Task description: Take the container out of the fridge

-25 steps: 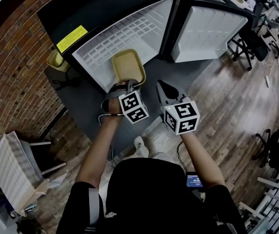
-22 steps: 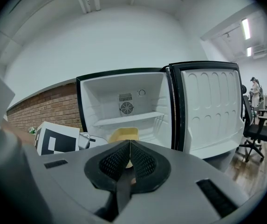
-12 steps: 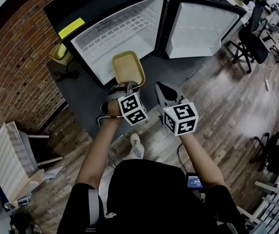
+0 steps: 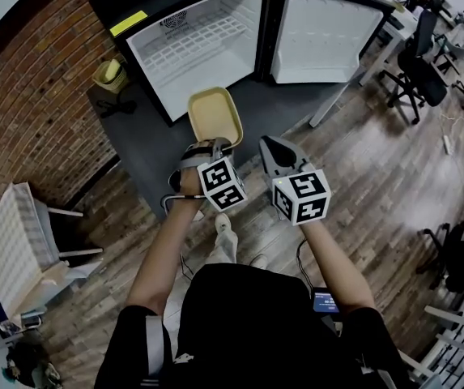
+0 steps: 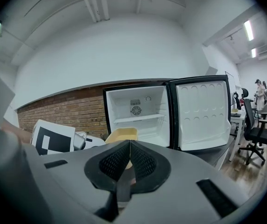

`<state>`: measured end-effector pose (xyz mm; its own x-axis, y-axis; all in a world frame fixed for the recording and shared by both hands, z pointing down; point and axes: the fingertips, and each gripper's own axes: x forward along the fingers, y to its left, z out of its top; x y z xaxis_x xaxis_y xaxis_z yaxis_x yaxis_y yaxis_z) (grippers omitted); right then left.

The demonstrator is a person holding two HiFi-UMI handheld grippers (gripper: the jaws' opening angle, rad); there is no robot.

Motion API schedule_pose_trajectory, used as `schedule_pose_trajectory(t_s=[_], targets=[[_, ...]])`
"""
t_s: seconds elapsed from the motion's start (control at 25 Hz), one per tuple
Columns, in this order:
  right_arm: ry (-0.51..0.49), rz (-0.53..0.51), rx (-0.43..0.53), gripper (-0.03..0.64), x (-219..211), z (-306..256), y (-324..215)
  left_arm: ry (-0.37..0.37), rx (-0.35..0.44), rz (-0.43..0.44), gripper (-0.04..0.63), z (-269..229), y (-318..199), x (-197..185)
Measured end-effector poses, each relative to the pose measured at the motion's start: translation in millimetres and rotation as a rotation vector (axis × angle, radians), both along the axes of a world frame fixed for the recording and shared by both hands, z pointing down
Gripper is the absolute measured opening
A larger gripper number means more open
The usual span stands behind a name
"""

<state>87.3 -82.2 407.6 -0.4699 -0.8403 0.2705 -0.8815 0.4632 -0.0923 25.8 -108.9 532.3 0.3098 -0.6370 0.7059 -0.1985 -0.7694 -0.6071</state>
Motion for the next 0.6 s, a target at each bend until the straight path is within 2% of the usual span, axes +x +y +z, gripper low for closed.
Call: schedule_pose_trajectory(t_s=[0.24, 0.6], targets=[[0.004, -0.027, 0.015, 0.040, 3, -3, 43, 0.035, -0.003, 0.001, 0.031, -6, 47, 12], [-0.006, -0.047, 0.042, 0.040, 11, -8, 92, -0.005, 0.034, -0.036, 0.031, -9, 95, 12]])
